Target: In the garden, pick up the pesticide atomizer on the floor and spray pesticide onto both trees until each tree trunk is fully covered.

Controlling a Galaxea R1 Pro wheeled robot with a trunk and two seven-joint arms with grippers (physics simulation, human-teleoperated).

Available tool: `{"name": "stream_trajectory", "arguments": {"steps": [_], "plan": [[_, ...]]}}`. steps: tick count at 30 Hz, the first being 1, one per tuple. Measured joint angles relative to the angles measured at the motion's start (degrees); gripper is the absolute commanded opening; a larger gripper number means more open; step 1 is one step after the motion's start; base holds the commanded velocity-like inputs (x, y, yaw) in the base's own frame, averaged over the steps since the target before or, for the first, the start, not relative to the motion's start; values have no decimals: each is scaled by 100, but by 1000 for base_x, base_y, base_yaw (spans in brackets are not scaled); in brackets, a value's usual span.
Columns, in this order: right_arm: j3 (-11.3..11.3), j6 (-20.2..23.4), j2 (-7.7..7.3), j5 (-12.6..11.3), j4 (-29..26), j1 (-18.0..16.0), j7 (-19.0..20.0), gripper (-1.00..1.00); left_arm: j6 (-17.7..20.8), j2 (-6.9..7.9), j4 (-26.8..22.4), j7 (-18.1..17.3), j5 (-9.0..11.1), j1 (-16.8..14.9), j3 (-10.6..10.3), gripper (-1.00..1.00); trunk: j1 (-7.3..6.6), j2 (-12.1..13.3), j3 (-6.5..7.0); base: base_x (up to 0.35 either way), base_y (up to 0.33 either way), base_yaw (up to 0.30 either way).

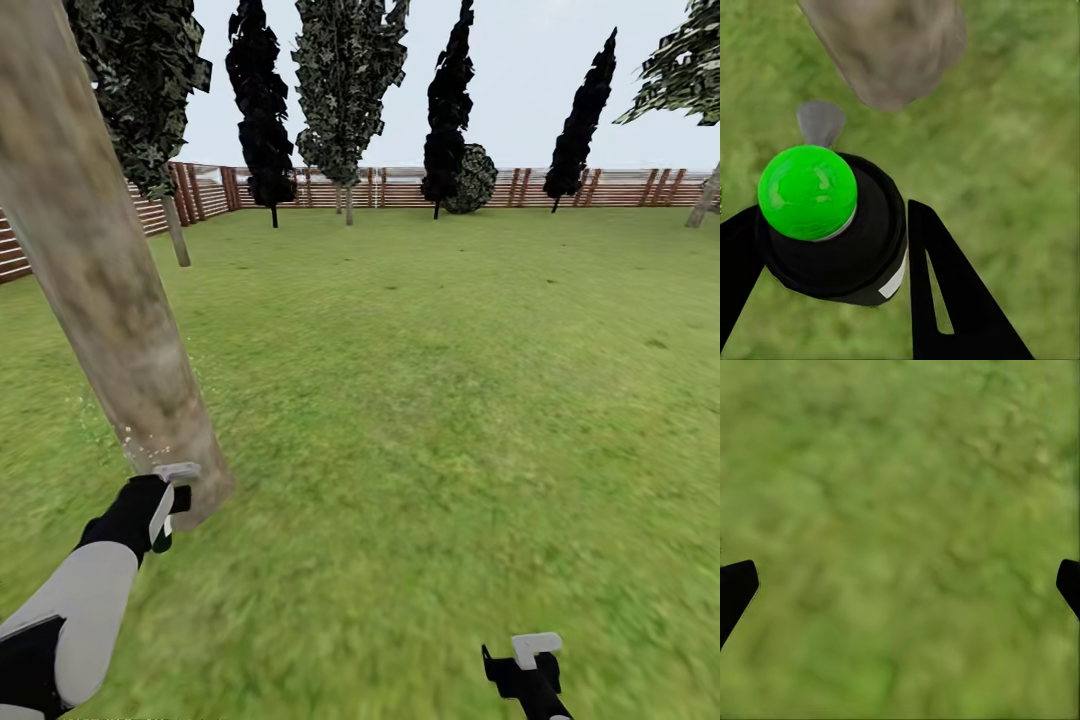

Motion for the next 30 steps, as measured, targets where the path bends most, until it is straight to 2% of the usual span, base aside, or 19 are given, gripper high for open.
{"name": "stream_trajectory", "arguments": {"steps": [3, 4, 5, 10, 14, 22, 30], "plan": [[-1, 0, 5, -1, -6, -1, 0, 100, 14, -20, -112, 0, 13, -8, -32, -100, 1, 0, 0, 8, -2, 242], [-2, 0, 5, -1, -8, -1, 0, 100, 71, -76, -395, -15, 21, -57, -33, -100, 0, 0, 1, 1, 0, 276], [-1, 0, 5, -1, -8, -1, 0, 100, 87, -90, -467, -18, 20, -94, -33, -100, 1, 0, 0, 0, 0, 277], [-1, 0, 5, -1, -8, -1, 0, 100, 593, -90, -624, -22, 9, -565, -26, -100, 1, 0, 1, 0, 0, 278], [-1, -1, 2, -1, -8, -1, -1, 100, 647, -95, -934, -32, 0, -517, -35, -100, 1, 0, 0, 0, -89, 147], [0, -2, -5, 0, -8, 0, -2, 100, 645, -99, -954, -29, -5, -505, -39, -100, 1, 0, 0, 8, -267, 4], [0, -2, -5, 0, -8, 0, -2, 100, 647, -99, -954, -25, -7, -506, -30, -100, -1, 0, 0, 188, -229, 0]]}}
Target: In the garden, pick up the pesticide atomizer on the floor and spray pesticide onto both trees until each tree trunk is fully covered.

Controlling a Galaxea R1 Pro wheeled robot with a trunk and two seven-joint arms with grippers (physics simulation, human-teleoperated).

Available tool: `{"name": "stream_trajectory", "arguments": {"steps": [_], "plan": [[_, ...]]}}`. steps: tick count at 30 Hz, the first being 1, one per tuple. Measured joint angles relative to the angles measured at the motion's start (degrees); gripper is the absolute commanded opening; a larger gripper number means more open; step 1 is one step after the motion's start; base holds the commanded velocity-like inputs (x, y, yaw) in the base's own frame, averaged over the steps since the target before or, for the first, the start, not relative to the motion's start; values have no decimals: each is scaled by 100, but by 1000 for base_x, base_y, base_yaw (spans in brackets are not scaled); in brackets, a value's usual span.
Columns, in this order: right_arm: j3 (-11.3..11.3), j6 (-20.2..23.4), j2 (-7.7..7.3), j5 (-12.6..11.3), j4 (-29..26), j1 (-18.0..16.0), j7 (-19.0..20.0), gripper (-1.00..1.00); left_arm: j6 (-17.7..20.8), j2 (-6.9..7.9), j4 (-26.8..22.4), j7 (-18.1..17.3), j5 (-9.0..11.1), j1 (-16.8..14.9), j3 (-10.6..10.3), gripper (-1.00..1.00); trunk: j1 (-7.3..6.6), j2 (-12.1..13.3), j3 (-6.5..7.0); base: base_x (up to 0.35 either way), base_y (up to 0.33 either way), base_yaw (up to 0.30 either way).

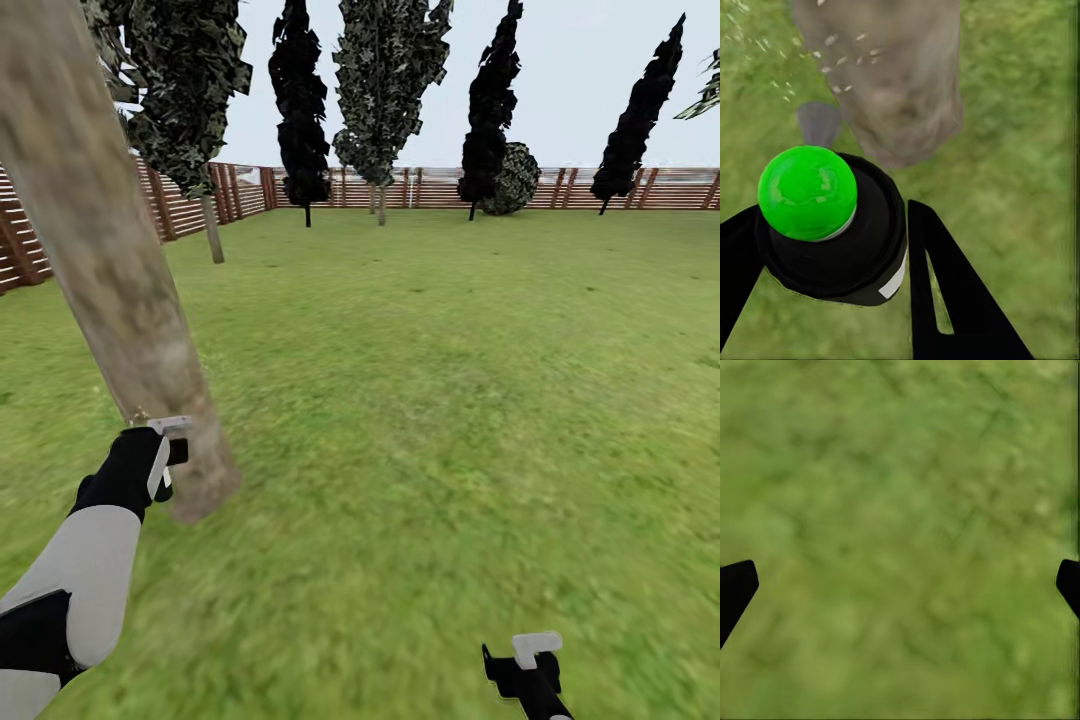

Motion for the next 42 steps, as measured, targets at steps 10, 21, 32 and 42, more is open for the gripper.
{"name": "stream_trajectory", "arguments": {"steps": [10, 21, 32, 42], "plan": [[0, 0, 1, 0, 1, -1, 0, 100, -5, 8, -1, 17, -5, 1, -7, -100, 1, 0, 0, 152, -239, 54], [0, 0, 1, 0, 7, -2, 0, 100, -9, 42, 26, 23, 16, 33, -12, -100, 2, 0, 0, 86, -266, 275], [0, 0, 1, 0, 11, -2, 0, 100, -23, 309, 86, -9, -8, 99, 11, -100, 1, 0, 0, 92, -267, 271], [0, 0, 1, 0, 10, -1, 0, 100, -41, 55, 96, 30, -49, 123, -9, -100, 0, 0, 0, 201, -223, 227]]}}
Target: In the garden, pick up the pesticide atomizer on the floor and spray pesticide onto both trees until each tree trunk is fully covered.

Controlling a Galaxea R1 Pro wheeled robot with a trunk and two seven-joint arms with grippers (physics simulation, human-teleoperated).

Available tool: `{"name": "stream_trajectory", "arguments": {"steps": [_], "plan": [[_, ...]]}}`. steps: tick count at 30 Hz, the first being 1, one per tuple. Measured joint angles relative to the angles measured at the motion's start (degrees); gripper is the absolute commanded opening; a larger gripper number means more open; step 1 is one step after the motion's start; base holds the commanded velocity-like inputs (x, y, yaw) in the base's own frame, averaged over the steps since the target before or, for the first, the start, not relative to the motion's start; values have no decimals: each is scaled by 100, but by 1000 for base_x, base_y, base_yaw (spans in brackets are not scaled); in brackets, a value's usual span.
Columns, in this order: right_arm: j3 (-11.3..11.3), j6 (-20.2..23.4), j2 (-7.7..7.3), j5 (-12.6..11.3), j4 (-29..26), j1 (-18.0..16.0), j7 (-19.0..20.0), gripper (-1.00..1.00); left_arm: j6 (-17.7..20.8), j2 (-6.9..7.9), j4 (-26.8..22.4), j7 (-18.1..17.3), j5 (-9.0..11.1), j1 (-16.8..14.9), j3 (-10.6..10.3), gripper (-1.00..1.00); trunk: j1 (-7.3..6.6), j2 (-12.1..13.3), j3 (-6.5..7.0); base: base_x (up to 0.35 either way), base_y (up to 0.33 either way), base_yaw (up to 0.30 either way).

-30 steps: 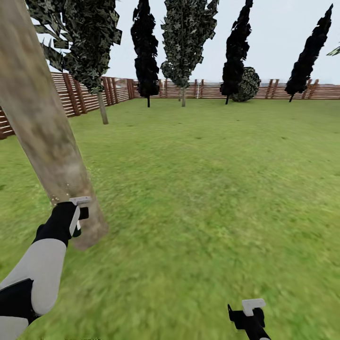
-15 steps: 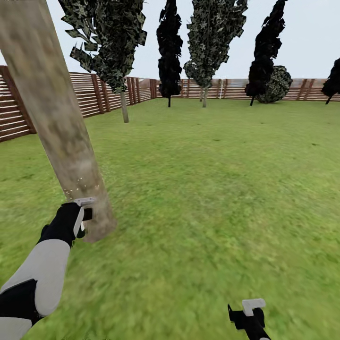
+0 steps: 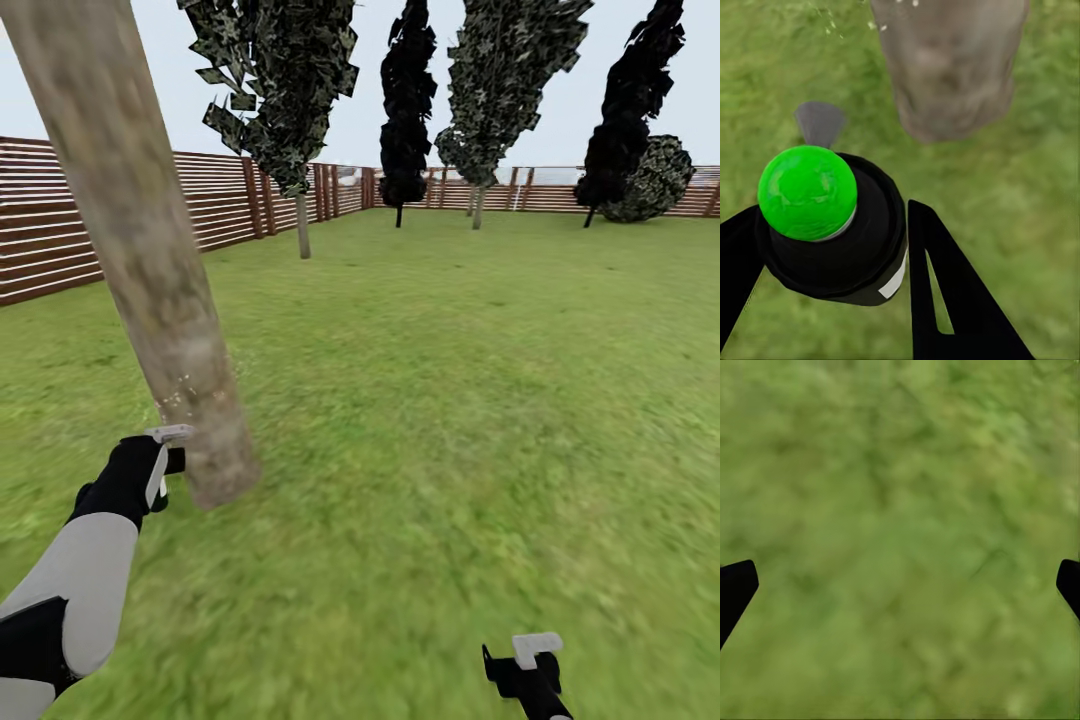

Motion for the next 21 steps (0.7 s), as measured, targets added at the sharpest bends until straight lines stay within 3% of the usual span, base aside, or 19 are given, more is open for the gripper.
{"name": "stream_trajectory", "arguments": {"steps": [7, 9, 11, 12, 14, 17, 21], "plan": [[0, 0, 0, 0, -10, 1, 0, 100, -20, -96, 128, 16, 53, 0, 7, -100, 0, 0, 0, 241, -186, 22], [0, 0, 0, 0, -8, 0, 0, 100, -24, -58, 135, 11, 22, 2, 4, -100, 0, 0, 0, 241, -184, 218], [0, 0, 0, 0, -1, -1, 0, 100, -37, 121, 183, 6, -33, 104, 37, -100, 0, 0, 0, 241, -183, 266], [0, 0, 0, 0, 0, -1, 0, 100, -46, 301, 196, 0, -49, 189, 37, -100, 0, 0, -1, 241, -183, 275], [2, 0, 0, 0, 1, -1, 0, 100, -62, 412, 212, -4, 3, 265, 24, -100, 0, 0, 0, 240, -184, 277], [0, 0, 0, 0, 1, -1, 0, 100, -74, 358, 212, 15, 80, 428, 10, -100, 1, 0, 0, 178, -222, 278], [0, 0, 0, 0, 1, -1, 0, 100, -79, 59, 175, 26, 86, 457, 2, -100, 1, 0, 0, 126, -251, 274]]}}
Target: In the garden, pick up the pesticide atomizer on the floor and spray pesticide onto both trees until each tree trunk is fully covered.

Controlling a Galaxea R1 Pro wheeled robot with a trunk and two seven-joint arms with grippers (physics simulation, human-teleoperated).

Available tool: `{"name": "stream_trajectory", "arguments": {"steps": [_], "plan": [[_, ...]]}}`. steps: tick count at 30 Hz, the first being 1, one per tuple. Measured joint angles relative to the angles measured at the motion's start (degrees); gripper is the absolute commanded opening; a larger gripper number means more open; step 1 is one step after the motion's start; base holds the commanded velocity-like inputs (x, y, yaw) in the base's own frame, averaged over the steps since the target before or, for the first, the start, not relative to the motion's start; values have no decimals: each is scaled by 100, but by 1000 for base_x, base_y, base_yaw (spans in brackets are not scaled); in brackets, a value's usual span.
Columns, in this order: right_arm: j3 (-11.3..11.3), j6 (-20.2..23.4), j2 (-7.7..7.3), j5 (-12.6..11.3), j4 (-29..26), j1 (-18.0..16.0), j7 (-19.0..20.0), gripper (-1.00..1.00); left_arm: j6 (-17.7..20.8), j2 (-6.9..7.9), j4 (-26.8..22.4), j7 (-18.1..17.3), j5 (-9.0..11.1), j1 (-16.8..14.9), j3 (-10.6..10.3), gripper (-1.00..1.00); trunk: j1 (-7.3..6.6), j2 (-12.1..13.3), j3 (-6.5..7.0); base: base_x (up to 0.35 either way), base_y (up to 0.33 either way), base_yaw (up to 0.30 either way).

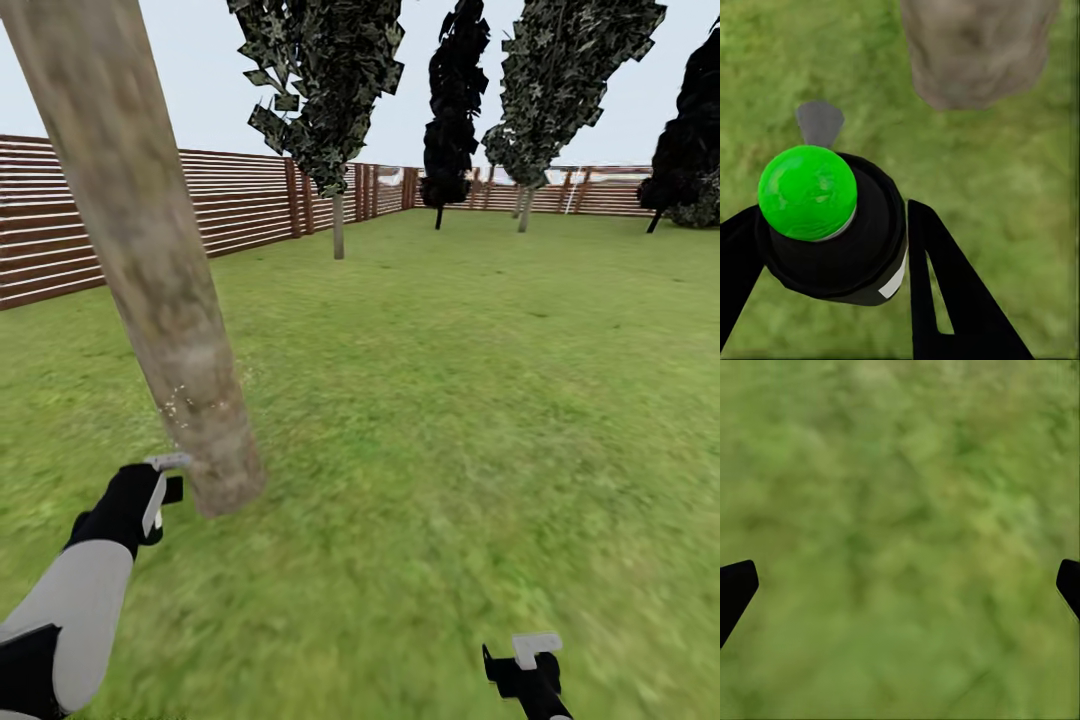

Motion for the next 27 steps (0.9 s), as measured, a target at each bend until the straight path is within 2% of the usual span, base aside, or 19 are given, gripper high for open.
{"name": "stream_trajectory", "arguments": {"steps": [1, 4, 19, 23, 27], "plan": [[0, 0, 0, 0, 0, 0, 0, 100, 3, -51, -17, 0, 0, -5, 3, -100, 0, 0, 0, 119, -254, 255], [0, 0, 0, 0, 0, 0, 0, 100, 7, -28, -40, -20, -33, -8, -27, -100, 0, 0, 0, 119, -254, 181], [0, 0, -10, 0, 7, 2, 0, 100, 5, -70, -42, 7, -32, -9, -7, -100, -1, 0, 0, 173, -241, 4], [0, 0, -8, 0, 0, 2, 0, 100, 5, -61, -42, 8, -40, -9, -19, -100, 0, 0, 0, 154, -239, 0], [0, 0, 0, 0, 0, 0, 0, 100, 8, 15, -37, -10, -59, 1, -6, -100, 0, 0, 0, 121, -252, 229]]}}
